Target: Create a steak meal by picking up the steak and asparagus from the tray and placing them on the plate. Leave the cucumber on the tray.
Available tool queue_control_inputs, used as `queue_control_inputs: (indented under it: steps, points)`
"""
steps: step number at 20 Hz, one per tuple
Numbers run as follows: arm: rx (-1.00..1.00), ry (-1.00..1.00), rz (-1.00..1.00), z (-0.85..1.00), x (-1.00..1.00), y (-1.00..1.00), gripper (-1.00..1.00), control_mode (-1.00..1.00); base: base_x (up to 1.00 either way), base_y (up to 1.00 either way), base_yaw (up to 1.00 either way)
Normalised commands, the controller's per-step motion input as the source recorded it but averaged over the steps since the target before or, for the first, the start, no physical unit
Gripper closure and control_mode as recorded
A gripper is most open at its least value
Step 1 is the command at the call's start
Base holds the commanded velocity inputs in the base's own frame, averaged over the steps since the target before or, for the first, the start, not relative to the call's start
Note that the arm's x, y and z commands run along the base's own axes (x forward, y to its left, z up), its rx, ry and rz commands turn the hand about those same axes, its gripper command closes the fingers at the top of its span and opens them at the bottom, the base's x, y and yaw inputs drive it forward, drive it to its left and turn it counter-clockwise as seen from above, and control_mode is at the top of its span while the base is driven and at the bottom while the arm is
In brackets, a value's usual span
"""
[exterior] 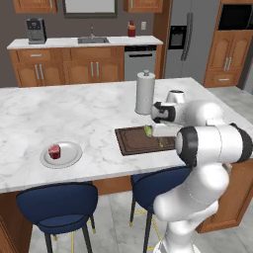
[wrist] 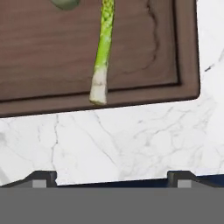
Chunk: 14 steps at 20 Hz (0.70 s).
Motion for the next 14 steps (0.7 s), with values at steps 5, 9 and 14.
queue_control_inputs:
  steps: [5,9,14]
  points:
    - [0.0,0.0,0.0,-0.22,0.4,0.0,-1.0,-1.0,0.0,0.0,0.0]
    - [0.0,0.0,0.0,-0.33,0.37,0.0,-1.0,-1.0,0.0,0.0,0.0]
    - [0.0,0.0,0.0,-0.37,0.37,0.0,-1.0,-1.0,0.0,0.0,0.0]
